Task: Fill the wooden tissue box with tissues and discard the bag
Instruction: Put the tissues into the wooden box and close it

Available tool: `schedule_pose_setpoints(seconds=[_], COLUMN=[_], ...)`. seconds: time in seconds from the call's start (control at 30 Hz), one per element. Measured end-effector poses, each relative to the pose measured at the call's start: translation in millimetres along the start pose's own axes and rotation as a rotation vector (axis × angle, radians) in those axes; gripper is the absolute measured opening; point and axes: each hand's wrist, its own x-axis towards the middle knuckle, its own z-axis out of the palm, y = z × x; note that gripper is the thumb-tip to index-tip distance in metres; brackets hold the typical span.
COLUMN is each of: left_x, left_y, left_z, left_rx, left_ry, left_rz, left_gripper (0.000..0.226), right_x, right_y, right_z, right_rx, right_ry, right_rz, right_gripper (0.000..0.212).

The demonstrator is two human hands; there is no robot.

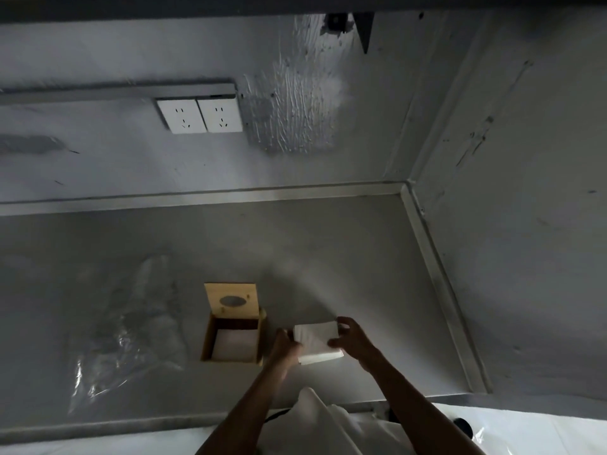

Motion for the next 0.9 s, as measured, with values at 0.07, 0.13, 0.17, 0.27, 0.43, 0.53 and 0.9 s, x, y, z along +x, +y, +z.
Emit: schedule_pose_setpoints(seconds=[0.07, 0.13, 0.17, 0.27, 0.43, 0.53, 0.9], left_x=[0, -5, -11, -20, -31, -34, -30], left_y=[-3, -3, 0, 5, 6, 0, -5], left_z=[-2, -3, -3, -4, 7, 15, 24], left_rx=[-0.12, -0.115, -0.113, -0.114, 0.01, 0.064, 0.086], left_ry=[-0.01, -0.025, -0.033, -0.05, 0.027, 0.02, -0.008], left_rz=[-0.041, -0.009, 0.024, 0.168, 0.369, 0.417, 0.481], left_gripper=[0.041, 0.063, 0.063, 0.055, 0.034, 0.049, 0.04], right_x=[-1, -4, -5, -11, -18, -19, -23], right_y=[-4, -3, 0, 15, 45, 56, 49], right_z=[-2, -5, -7, -9, 4, 3, 10], right_rx=[-0.025, -0.149, -0.249, -0.407, -0.509, -0.523, -0.327], right_ry=[-0.022, -0.038, -0.02, 0.085, 0.338, 0.359, 0.265], right_rz=[0.008, -0.043, -0.104, -0.275, -0.548, -0.546, -0.451], right_gripper=[0.072, 0.066, 0.062, 0.048, 0.057, 0.067, 0.081])
